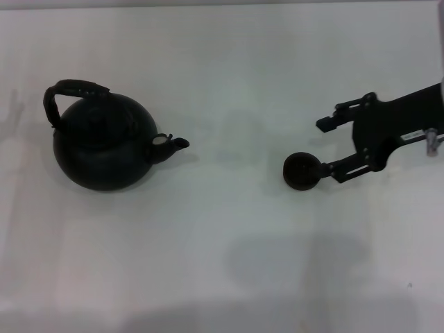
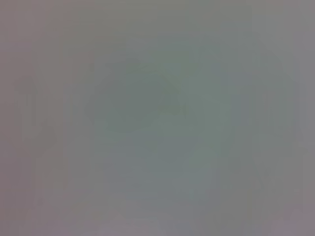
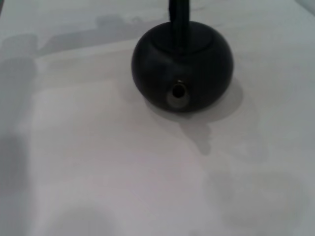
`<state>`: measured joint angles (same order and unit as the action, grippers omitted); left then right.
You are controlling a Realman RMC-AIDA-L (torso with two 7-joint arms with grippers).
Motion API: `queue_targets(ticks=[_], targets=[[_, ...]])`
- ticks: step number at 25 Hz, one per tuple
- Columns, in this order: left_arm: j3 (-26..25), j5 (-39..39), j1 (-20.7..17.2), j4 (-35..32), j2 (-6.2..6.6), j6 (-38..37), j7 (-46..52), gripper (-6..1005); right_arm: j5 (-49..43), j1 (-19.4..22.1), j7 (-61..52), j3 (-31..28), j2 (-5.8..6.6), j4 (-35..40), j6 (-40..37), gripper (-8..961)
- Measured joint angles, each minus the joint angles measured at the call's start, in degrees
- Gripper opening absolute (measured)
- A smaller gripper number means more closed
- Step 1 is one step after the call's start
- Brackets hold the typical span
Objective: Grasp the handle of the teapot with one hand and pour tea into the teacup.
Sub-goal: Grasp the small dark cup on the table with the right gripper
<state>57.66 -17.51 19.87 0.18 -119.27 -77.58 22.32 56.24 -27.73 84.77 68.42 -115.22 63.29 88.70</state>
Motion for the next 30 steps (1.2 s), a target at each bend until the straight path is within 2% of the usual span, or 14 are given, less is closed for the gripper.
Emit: queue_targets(ticks=[10, 22, 30], targets=[[-0.17, 0.03, -0.86, -0.05, 0.05, 0.04, -0.03, 888, 1.40, -0.23, -1.60, 10.94, -0.01, -0.80, -9.08, 850], [0.00, 0.02, -0.34, -0.56, 0.19, -0.04, -1.29, 887, 2.21, -0.54, -1.63, 12.76, -0.09, -3.68, -10.40, 849], [0.00, 0.02, 0.31, -0.63, 0.04, 0.06, -1.58, 887, 2.21, -0.93, -1.31, 15.03, -0.09, -5.35, -14.07, 849]])
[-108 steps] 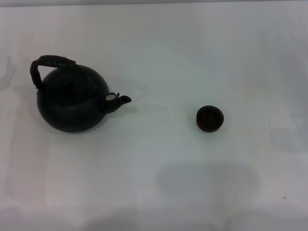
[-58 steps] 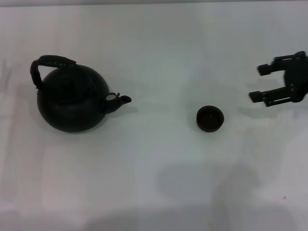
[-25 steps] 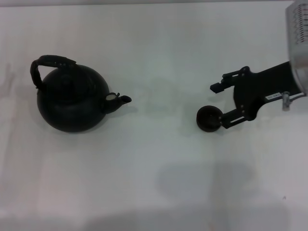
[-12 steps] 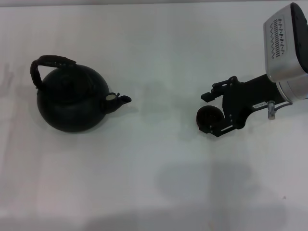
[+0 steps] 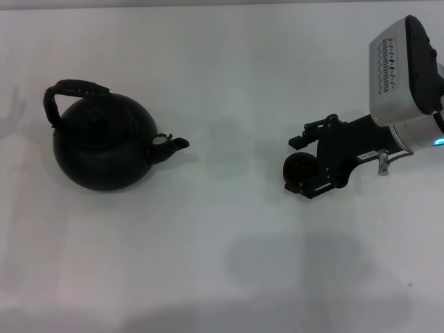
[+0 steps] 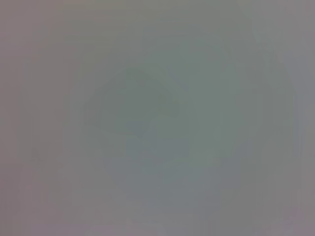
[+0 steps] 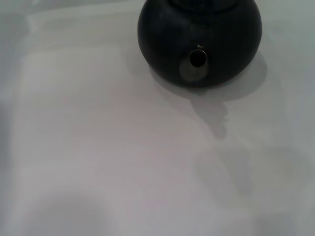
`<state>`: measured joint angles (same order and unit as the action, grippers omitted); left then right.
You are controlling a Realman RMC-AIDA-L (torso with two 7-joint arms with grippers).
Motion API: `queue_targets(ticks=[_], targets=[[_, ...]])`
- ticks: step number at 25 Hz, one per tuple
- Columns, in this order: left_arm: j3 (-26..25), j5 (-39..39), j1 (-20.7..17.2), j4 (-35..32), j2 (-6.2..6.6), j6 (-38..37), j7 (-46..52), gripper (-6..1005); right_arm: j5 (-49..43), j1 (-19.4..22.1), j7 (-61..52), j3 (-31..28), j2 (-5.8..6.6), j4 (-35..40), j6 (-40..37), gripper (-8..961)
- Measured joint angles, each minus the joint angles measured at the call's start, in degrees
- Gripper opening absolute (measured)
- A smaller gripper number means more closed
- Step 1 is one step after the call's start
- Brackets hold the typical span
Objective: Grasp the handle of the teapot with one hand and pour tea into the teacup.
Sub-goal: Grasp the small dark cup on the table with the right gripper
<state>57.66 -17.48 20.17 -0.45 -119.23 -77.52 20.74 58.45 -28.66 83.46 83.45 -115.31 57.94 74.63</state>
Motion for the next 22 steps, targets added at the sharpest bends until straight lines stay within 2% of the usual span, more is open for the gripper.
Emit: queue_targets(ticks=[22], targets=[[0.00, -0.23, -0.51, 0.54, -0.21, -0.44, 0.00, 888, -0.72, -0.66, 0.31, 2.62, 0.00, -4.60, -5.02, 850]])
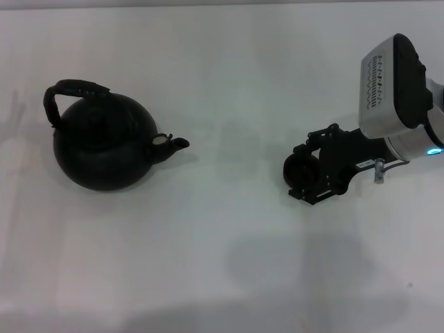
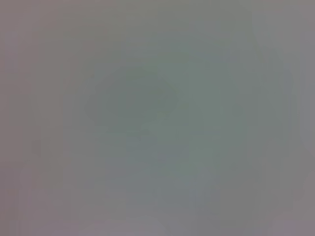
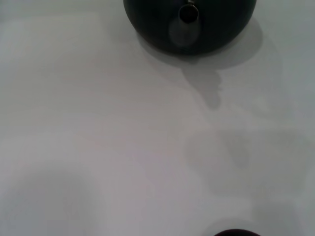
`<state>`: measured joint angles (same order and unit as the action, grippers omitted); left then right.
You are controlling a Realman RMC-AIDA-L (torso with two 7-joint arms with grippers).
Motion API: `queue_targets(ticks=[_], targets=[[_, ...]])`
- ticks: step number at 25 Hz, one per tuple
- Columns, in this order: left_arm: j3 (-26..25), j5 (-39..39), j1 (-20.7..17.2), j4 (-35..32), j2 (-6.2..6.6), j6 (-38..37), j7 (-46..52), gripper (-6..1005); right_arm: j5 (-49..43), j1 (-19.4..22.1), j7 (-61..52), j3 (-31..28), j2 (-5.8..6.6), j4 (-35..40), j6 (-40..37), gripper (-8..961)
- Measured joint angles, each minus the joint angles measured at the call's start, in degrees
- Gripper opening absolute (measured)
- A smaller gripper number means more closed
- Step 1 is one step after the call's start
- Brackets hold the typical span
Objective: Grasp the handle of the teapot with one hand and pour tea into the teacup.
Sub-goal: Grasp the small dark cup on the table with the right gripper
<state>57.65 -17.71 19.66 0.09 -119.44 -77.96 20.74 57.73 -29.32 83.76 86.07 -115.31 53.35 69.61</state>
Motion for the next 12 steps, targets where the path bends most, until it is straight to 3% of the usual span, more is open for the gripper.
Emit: queue_targets(ticks=[12], targets=[[0.00, -0.04, 0.45, -0.04, 0.04, 0.25, 0.00, 887, 0.05, -0.30, -0.06, -0.16, 0.00, -0.09, -0.63, 850]])
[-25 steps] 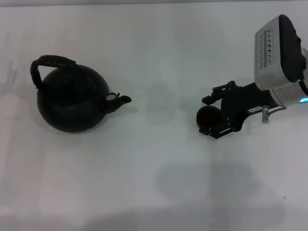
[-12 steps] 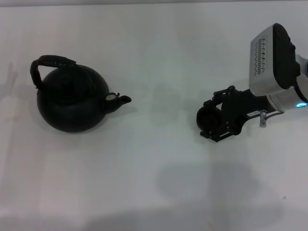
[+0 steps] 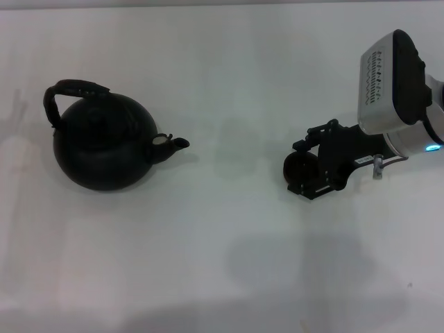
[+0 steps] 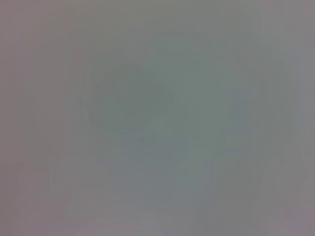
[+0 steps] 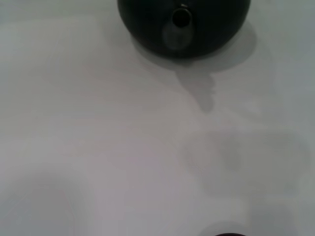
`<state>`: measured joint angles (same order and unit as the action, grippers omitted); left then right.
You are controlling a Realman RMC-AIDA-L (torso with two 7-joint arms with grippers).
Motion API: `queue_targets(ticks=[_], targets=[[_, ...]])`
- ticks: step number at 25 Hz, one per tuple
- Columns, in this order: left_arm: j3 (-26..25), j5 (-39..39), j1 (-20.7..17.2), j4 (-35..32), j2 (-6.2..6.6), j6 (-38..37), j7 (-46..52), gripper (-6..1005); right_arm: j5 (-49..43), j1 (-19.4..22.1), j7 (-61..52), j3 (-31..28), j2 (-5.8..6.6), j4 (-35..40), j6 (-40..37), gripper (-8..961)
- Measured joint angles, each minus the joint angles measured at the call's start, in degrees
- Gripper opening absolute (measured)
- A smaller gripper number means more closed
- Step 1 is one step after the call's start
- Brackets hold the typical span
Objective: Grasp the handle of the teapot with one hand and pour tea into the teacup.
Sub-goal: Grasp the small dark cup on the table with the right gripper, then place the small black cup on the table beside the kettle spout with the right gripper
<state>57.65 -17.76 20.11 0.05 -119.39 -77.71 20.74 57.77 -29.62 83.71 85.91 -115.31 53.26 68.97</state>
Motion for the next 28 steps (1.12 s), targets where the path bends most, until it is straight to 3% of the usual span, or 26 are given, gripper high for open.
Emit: queue_targets(ticks=[15, 23, 28], targets=[[0.00, 0.00, 0.02, -0.43, 0.13, 0.11, 0.00, 888, -0.70, -0.34, -0.13, -0.24, 0.11, 0.14, -0.60, 725], [0.01, 0.01, -0.05, -0.41, 0.22, 0.11, 0.00, 888, 0.19, 0.28, 0.08, -11.21, 0.17, 6.44, 8.32, 728], [0.01, 0.01, 0.06, -0.40, 0.22, 0.10, 0.00, 888, 4.46, -0.24, -0.12, -11.61, 0.16, 8.85, 10.86, 730]])
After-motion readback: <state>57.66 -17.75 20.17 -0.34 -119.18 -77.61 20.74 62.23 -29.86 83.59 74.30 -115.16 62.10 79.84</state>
